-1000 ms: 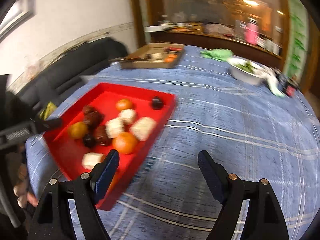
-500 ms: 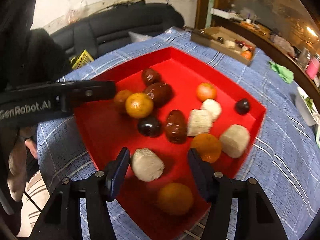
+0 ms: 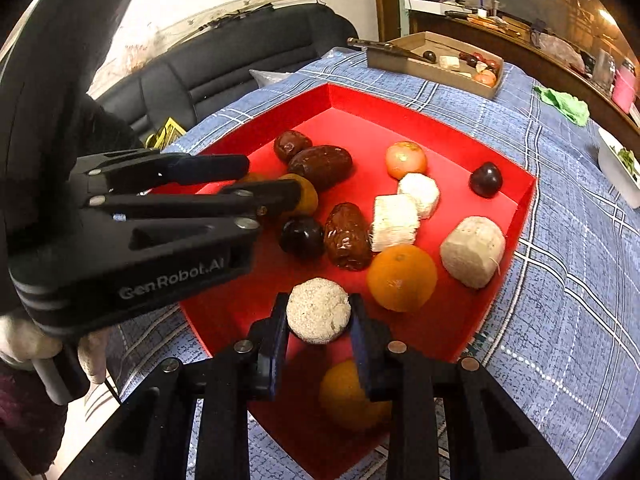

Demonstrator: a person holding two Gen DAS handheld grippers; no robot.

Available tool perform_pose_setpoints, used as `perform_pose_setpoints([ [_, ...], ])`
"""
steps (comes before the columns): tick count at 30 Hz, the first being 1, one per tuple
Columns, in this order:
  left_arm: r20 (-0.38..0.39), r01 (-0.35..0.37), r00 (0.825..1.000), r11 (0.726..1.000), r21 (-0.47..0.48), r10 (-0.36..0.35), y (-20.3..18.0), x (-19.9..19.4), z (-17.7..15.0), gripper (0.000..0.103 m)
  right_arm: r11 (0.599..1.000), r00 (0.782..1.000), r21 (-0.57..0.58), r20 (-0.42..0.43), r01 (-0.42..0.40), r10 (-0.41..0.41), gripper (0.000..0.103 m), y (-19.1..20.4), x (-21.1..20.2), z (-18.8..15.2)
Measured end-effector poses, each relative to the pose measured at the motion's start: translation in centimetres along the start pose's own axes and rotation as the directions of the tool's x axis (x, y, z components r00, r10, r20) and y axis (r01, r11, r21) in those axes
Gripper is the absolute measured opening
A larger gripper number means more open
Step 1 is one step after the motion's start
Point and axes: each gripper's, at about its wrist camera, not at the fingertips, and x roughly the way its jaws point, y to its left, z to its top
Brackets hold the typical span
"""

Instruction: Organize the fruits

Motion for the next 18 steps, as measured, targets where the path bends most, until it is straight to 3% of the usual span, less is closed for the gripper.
perform_pose_setpoints([
  [1, 0.003, 0.009, 1.0, 1.0, 0.001, -0.009, 0.1, -0.2, 0.0, 0.0, 1.0, 1.0, 0.006, 0.004, -0.003, 0.003, 0.032, -0.1, -0.2, -0.2],
  [2, -0.002, 0.049, 0.999, 0.999, -0.013, -0.049, 0.5, -0.5, -0.2, 0.0, 1.0, 1.0, 0.013, 0.008, -0.005, 0.005, 0.032, -0.2, -0.5, -0.3],
  [5, -0.001, 0.043, 0.999, 0.999, -0.025, -0.043, 1.2, -1.3, -1.0, 0.0, 1.0, 1.0, 0.029, 0.023, -0.006, 0.006, 0.032, -0.5, -1.1, -0.5],
  [10, 0.017, 0.097, 0.995, 0.991, -0.092, -0.096, 3.4, -3.0, -2.0, 0.0, 0.996, 0.998, 0.078, 0.051, -0.031, 0.027, 0.032, -1.8, -2.3, -0.7],
  [12, 0.014, 0.087, 0.996, 0.991, -0.103, -0.086, 3.7, -2.8, -1.9, 0.008, 0.993, 0.997, 0.106, 0.062, -0.045, 0.039, 0.032, -2.3, -2.7, -0.7],
  [14, 0.012, 0.057, 0.998, 0.993, -0.103, -0.057, 3.8, -2.7, -1.9, 0.033, 0.99, 0.996, 0.132, 0.07, -0.058, 0.048, 0.032, -2.8, -3.0, -0.8],
  [18, 0.001, 0.041, 0.999, 0.996, -0.073, -0.041, 3.9, -2.6, -2.1, 0.045, 0.986, 0.995, 0.154, 0.082, -0.061, 0.049, 0.032, -3.2, -3.6, -1.1],
])
